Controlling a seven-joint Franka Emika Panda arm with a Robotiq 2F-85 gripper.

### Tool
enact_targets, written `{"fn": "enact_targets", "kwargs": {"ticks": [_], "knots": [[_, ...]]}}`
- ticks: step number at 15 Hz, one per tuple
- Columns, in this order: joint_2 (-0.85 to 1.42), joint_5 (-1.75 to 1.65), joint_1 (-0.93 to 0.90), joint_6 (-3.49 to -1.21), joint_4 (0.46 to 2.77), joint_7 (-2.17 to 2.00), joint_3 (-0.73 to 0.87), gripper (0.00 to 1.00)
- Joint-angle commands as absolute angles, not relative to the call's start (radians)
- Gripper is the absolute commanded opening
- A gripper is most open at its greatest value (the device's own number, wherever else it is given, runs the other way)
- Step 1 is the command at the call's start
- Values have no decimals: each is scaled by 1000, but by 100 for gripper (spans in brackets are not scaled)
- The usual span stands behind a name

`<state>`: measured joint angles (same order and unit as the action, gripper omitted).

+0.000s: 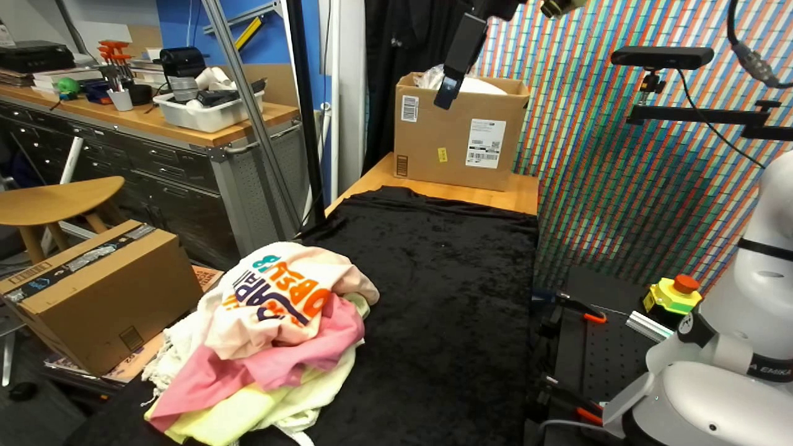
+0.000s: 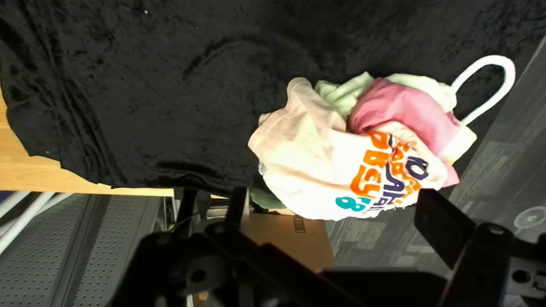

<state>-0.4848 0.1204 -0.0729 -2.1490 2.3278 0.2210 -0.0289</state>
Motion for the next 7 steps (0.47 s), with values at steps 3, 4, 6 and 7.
{"fn": "enact_targets", "kwargs": {"ticks": [3, 4, 6, 7], "knots": [[-600, 110, -80, -2462, 2596, 233, 14, 100], [-602, 113, -79, -2504, 2625, 229, 25, 100], [-550, 99, -86, -2439, 2572, 213, 19, 100], [-549, 99, -85, -2437, 2574, 213, 20, 100]]}}
